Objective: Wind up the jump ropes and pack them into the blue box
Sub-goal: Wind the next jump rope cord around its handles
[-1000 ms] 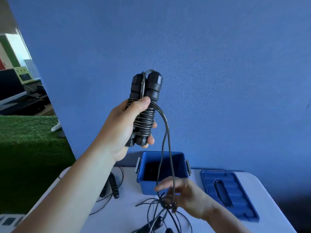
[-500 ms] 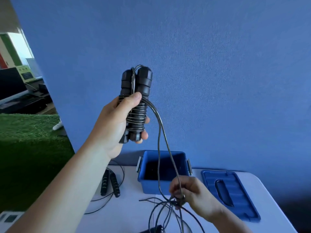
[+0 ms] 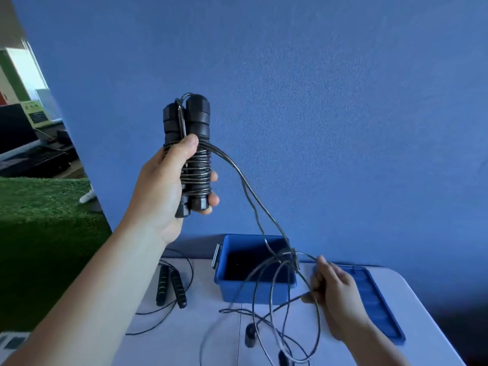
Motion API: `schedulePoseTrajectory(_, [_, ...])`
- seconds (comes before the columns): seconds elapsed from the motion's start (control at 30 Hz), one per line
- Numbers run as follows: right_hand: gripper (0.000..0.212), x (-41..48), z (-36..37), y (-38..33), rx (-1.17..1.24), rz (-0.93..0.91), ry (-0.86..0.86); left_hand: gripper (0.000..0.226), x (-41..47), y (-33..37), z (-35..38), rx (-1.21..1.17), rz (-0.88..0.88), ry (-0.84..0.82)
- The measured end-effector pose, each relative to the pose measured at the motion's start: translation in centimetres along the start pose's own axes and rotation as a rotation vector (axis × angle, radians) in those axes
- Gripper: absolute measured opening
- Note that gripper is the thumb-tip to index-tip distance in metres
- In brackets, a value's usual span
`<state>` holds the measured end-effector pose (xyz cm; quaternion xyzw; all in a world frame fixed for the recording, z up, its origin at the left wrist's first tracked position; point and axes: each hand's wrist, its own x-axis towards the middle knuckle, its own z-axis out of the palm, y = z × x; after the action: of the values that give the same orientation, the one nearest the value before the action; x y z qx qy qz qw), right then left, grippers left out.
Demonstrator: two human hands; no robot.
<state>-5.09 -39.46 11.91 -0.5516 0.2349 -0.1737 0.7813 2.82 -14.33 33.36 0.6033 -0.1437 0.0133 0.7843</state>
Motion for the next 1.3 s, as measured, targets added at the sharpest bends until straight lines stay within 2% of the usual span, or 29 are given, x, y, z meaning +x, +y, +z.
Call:
schedulePoseTrajectory(0.1, [0.046,1.1,-2.5,2.1,-0.23,0.076,0.191,0.03,0.1,0.9,-0.2,-0.028,0.037,0.031])
schedulePoseTrajectory(0.17, [0.047,1.3,-4.1,3.4,-0.462,0.138,0.218,0.031,0.2,1.4,-0.3,-0.033,0.064,0.041])
schedulePoseTrajectory(0.27, [0.048,0.9,-5.2,4.3,-0.761,0.209,0.13,0.029,0.2,1.7,0.1,-0.022,0.064,0.033])
schedulePoseTrajectory(0.33, [0.046,0.8,-5.0,4.1,-1.023,0.18,0.042,0.027,0.0,1.6,0.6,-0.017,0.05,0.019])
schedulePoseTrajectory(0.4, [0.037,0.7,-4.0,3.7,-1.234,0.06,0.0,0.026,-0.2,1.3,1.1,-0.012,0.032,-0.005])
schedulePoseTrajectory(0.5, [0.016,0.2,-1.5,2.4,-1.306,-0.156,-0.06,0.026,-0.5,0.7,1.9,-0.004,0.014,-0.049])
schedulePoseTrajectory(0.6, [0.055,-0.1,0.7,1.1,-1.14,-0.394,-0.164,0.028,-0.9,0.1,2.6,0.006,0.003,-0.088])
schedulePoseTrajectory(0.67, [0.066,-0.8,2.3,-0.5,-1.065,-0.616,-0.246,0.029,-1.1,-0.2,2.8,0.015,0.001,-0.111])
schedulePoseTrajectory(0.73, [0.062,-1.5,3.9,-2.0,-1.053,-0.817,-0.349,0.032,-1.2,-0.3,2.9,0.014,-0.001,-0.13])
schedulePoseTrajectory(0.8, [0.037,-2.2,5.1,-3.1,-1.052,-0.935,-0.492,0.035,-1.2,-0.4,2.9,0.018,0.002,-0.144])
schedulePoseTrajectory(0.87, [0.014,-2.6,5.8,-3.8,-1.026,-0.898,-0.604,0.035,-1.2,-0.4,2.7,0.024,0.006,-0.156])
schedulePoseTrajectory(0.97, [0.013,-2.9,6.0,-4.7,-0.909,-0.62,-0.606,0.037,-1.2,-0.4,2.4,0.023,0.009,-0.148])
schedulePoseTrajectory(1.03, [0.008,-2.8,6.0,-4.7,-0.926,-0.534,-0.553,0.038,-1.3,-0.4,2.2,0.026,0.007,-0.153])
schedulePoseTrajectory(1.1, [0.016,-2.8,6.4,-4.8,-0.986,-0.487,-0.525,0.038,-1.4,-0.4,2.3,0.027,0.002,-0.165])
schedulePoseTrajectory(1.17, [0.022,-2.9,7.0,-5.1,-1.083,-0.425,-0.603,0.034,-1.5,-0.6,2.6,0.038,0.003,-0.175])
schedulePoseTrajectory(1.3, [0.029,-2.5,7.5,-6.0,-1.467,-0.34,-0.738,0.027,-1.8,-1.0,2.9,0.059,-0.005,-0.178])
